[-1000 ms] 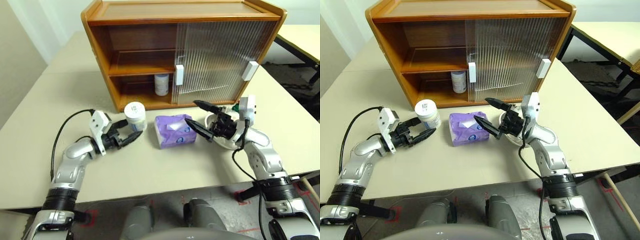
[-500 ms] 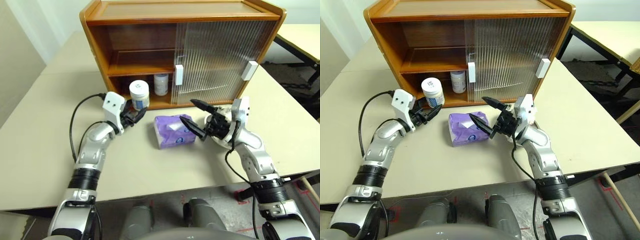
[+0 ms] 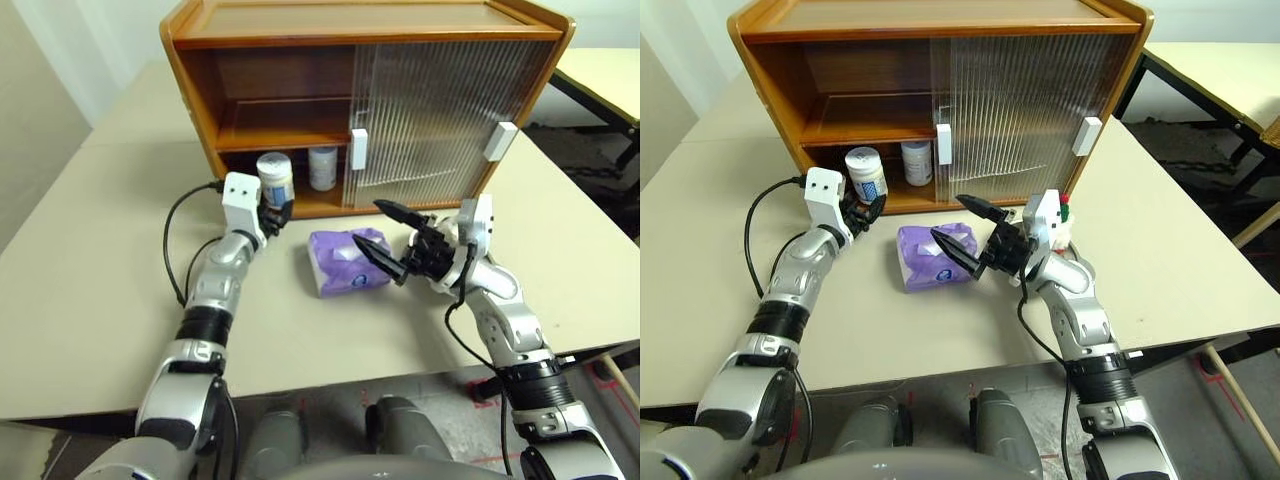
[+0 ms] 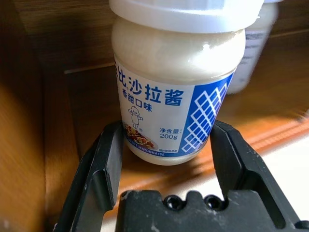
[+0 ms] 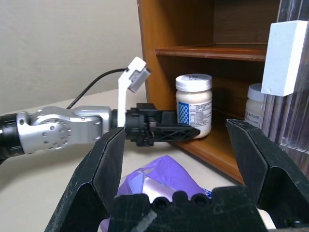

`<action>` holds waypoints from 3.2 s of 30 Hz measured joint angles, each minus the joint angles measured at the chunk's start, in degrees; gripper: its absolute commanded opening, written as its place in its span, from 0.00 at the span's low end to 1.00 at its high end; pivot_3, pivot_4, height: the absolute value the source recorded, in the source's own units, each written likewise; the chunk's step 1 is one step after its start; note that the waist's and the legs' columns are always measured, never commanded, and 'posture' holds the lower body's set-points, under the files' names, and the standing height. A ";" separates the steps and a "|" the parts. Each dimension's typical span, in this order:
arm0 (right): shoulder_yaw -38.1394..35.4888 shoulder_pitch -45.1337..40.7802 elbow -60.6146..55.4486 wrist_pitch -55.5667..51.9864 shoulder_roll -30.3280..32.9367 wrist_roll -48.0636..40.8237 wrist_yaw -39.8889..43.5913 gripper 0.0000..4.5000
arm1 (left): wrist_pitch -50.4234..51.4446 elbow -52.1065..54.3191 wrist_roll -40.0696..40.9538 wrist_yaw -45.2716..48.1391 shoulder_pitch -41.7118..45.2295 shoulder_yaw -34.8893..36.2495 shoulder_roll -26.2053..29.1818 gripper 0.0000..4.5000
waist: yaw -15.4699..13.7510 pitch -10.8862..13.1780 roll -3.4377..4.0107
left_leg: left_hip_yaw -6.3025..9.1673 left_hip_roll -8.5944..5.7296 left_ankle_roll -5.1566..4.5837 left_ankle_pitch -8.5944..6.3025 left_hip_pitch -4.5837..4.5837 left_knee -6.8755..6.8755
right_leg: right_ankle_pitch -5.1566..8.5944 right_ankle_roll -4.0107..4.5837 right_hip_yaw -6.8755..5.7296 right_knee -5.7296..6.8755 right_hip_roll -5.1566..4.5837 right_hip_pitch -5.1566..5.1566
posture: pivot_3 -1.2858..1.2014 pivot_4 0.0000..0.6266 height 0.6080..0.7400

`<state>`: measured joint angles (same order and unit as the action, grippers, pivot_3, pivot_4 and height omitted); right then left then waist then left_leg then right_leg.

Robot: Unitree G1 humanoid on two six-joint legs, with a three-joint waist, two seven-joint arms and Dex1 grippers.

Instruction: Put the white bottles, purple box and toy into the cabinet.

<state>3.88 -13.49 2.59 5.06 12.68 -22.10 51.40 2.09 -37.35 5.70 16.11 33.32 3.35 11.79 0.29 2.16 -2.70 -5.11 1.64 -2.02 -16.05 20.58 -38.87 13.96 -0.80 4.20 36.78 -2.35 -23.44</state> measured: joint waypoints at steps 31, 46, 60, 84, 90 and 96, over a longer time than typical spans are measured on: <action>1.14 0.69 -2.28 -2.06 0.13 -0.60 0.38 1.00 | -12.81 -29.73 -2.71 -10.01 15.45 1.30 -2.93 0.99 | -1.18 0.08 -0.13 | 0.14 0.03 0.05 -0.03 0.15 -0.04 | -0.03 -0.01 0.00 -0.06 0.20 -0.05 | 0.55 0.02 1.00; -0.47 -1.36 0.49 -1.84 2.34 -1.39 2.94 1.00 | -6.49 2.18 -1.64 -0.85 -4.91 -2.07 -4.46 0.99 | -1.20 0.01 -0.08 | 0.12 0.08 0.07 -0.04 0.15 -0.03 | -0.03 0.03 0.09 -0.04 0.20 -0.06 | 0.56 0.00 1.00; -4.16 -2.03 2.24 -1.46 0.02 -6.16 4.03 1.00 | 15.35 34.24 4.49 11.19 -20.38 -3.07 4.68 0.99 | -1.22 -0.01 -0.05 | -0.01 0.13 0.18 -0.10 -0.20 -0.05 | -0.07 0.16 0.12 0.04 0.19 0.10 | 0.56 0.00 1.00; -9.03 -2.85 4.50 8.49 -4.19 -5.63 -1.04 1.00 | 66.63 47.96 33.12 4.65 -17.50 7.35 -1.08 0.99 | -0.46 -0.01 -0.03 | 0.05 0.06 0.26 -0.14 -0.19 -0.04 | -0.03 0.15 0.23 0.08 0.21 0.09 | 0.54 0.00 1.00; -9.02 -2.41 4.64 9.44 -4.07 -5.41 -0.89 1.00 | 67.96 45.25 33.83 3.23 -15.75 7.72 -4.65 0.69 | 0.68 -0.01 -0.01 | 0.01 0.04 0.25 -0.13 -0.20 -0.04 | 0.00 0.10 0.53 0.07 0.37 0.09 | 0.54 0.00 1.00; -9.00 -2.29 4.78 9.67 -3.98 -5.39 -0.82 1.00 | 67.70 44.58 33.90 3.21 -15.76 8.58 -4.75 0.16 | 1.65 -0.01 -0.01 | -0.01 0.03 0.25 -0.13 -0.21 -0.04 | 0.01 0.08 0.62 0.07 0.39 0.09 | 0.54 0.00 1.00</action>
<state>-5.12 -15.77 7.38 14.73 8.70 -27.49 50.57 69.79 7.22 39.60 19.32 17.56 11.94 7.04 1.94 2.14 -2.71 -5.11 1.67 -1.77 -16.19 20.37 -38.91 13.97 -0.72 4.81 36.85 -1.97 -23.35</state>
